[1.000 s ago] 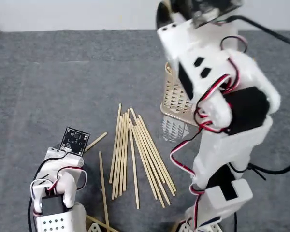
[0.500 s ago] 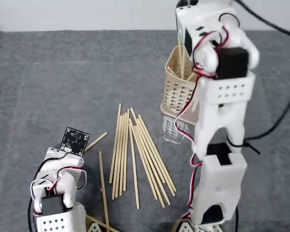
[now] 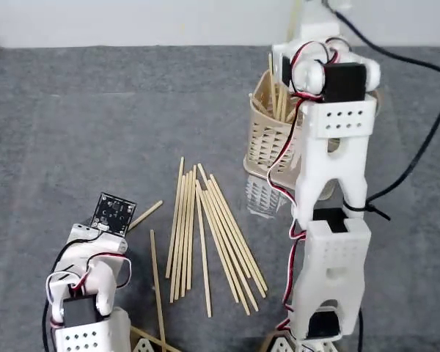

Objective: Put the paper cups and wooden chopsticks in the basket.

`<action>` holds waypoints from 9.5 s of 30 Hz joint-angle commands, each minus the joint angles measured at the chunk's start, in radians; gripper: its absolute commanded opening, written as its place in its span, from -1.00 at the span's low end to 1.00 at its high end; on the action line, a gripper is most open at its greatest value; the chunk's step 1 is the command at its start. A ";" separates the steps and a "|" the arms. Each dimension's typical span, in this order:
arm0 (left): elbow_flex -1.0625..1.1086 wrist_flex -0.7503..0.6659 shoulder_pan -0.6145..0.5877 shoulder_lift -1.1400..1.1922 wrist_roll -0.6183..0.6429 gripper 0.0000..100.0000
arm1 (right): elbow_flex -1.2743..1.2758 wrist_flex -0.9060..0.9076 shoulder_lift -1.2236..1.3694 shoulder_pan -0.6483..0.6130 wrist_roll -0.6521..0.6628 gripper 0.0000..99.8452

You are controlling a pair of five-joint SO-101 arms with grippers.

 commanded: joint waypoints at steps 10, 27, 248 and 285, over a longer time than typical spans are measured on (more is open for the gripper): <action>-0.004 0.002 0.002 -0.015 -0.008 -0.93 | -0.117 0.150 -0.039 -0.028 -0.006 -0.65; -0.002 0.002 0.002 -0.015 -0.008 -0.93 | 0.273 0.194 -0.357 -0.185 0.069 -0.82; -2.370 0.760 0.397 1.889 -0.018 -0.98 | 2.153 -0.526 -1.260 0.021 0.051 -0.98; -2.226 -0.206 0.778 1.880 0.522 -0.92 | 2.182 -0.559 -1.257 0.013 0.054 -0.98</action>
